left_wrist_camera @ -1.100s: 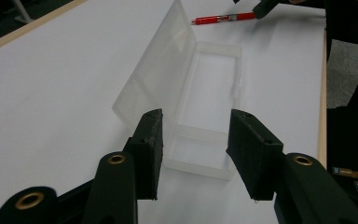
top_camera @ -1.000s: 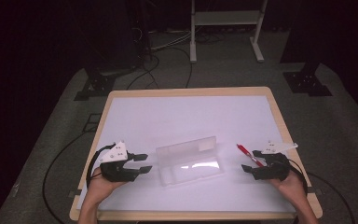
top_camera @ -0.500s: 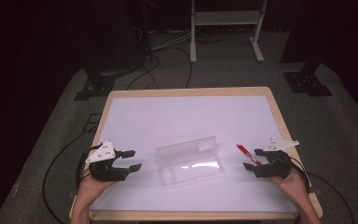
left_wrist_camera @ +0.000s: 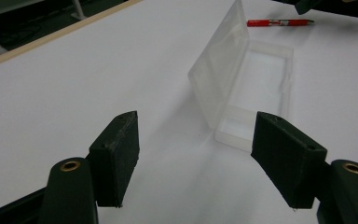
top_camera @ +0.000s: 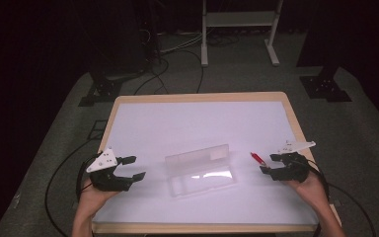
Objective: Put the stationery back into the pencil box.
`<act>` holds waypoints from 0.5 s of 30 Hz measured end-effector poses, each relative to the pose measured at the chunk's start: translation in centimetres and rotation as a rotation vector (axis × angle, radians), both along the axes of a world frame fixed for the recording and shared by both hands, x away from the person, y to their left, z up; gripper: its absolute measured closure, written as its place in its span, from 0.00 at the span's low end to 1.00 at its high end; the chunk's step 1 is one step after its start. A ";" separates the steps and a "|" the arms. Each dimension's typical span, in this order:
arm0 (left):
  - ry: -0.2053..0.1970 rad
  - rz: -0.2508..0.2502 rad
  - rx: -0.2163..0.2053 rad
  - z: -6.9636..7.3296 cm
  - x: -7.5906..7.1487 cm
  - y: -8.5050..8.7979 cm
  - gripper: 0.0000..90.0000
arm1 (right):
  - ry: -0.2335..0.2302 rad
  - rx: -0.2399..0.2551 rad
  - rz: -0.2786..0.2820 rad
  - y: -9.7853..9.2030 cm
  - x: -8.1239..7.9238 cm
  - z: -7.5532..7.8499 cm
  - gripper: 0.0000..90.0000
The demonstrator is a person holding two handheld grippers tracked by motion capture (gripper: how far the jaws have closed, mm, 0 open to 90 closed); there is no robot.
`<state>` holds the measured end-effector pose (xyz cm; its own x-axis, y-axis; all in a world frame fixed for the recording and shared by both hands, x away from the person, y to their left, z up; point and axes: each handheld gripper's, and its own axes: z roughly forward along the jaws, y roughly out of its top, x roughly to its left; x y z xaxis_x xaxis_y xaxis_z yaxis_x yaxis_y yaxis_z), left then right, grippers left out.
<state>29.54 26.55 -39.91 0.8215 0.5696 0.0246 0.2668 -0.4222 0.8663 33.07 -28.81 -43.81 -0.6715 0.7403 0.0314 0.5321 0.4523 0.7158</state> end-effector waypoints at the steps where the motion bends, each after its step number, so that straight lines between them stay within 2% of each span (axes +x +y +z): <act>1: -0.002 0.002 -0.001 0.0 0.0 0.0 0.33 | 0.002 -0.006 -0.005 0.0 0.2 -0.1 0.43; 5: -0.009 0.007 0.001 -0.1 0.0 0.0 0.31 | 0.031 -0.023 -0.028 -0.1 0.7 -0.5 0.51; 8: 0.006 0.006 -0.001 -0.3 0.1 0.0 0.28 | 0.046 -0.037 -0.040 -0.2 1.0 -0.9 0.56; 15: 0.010 0.017 0.006 -0.5 0.2 0.0 0.25 | 0.075 -0.070 -0.058 -0.2 1.6 -1.4 0.70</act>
<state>29.78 26.58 -40.41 0.8122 0.5831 0.0193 0.2829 -0.4226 0.8610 34.62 -29.02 -45.23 -0.6250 0.7801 0.0270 0.6099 0.4665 0.6406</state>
